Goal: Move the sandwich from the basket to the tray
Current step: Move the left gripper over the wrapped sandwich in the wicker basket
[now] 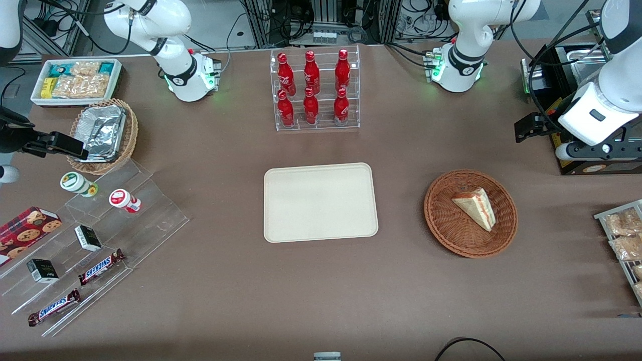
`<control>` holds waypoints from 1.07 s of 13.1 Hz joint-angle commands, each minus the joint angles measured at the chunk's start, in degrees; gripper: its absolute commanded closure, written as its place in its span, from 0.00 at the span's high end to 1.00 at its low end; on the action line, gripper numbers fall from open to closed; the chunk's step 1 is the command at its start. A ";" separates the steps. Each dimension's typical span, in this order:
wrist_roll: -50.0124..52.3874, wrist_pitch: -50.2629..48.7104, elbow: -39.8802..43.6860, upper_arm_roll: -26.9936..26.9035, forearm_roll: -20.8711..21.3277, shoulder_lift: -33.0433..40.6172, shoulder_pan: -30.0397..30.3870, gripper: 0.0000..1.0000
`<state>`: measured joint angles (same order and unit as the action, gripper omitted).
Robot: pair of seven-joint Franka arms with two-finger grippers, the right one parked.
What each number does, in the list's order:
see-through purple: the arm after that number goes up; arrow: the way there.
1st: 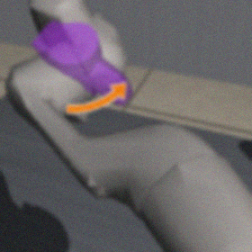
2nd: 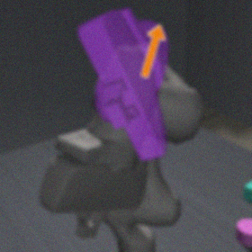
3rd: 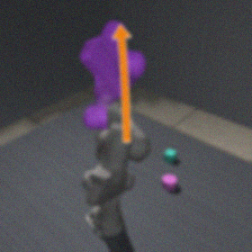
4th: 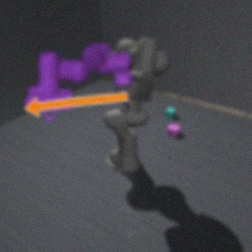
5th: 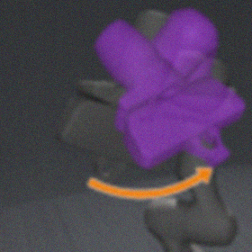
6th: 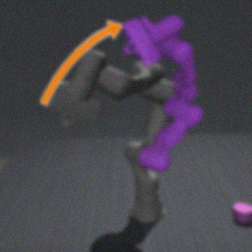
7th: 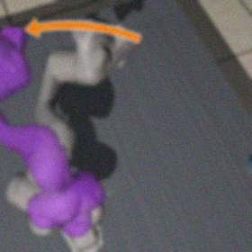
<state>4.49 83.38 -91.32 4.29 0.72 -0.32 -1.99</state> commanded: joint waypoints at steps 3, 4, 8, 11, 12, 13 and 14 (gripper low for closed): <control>-1.15 1.53 -1.48 -0.07 -0.19 0.76 -0.03 1.00; -1.15 1.96 -2.19 -0.07 -0.10 0.76 -0.03 1.00; -1.07 6.53 -8.07 -0.07 -0.19 0.67 -0.03 1.00; -1.06 12.41 -13.78 -0.07 -0.19 0.84 -0.03 1.00; -1.06 13.99 -15.01 -0.07 -0.10 0.76 -0.12 1.00; -1.06 15.40 -16.07 0.02 -0.02 0.67 -0.46 1.00; -1.06 16.89 -17.30 0.02 0.07 0.75 -0.64 1.00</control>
<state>4.18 97.59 -105.86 4.32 0.72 -0.73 -2.11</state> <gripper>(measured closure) 0.000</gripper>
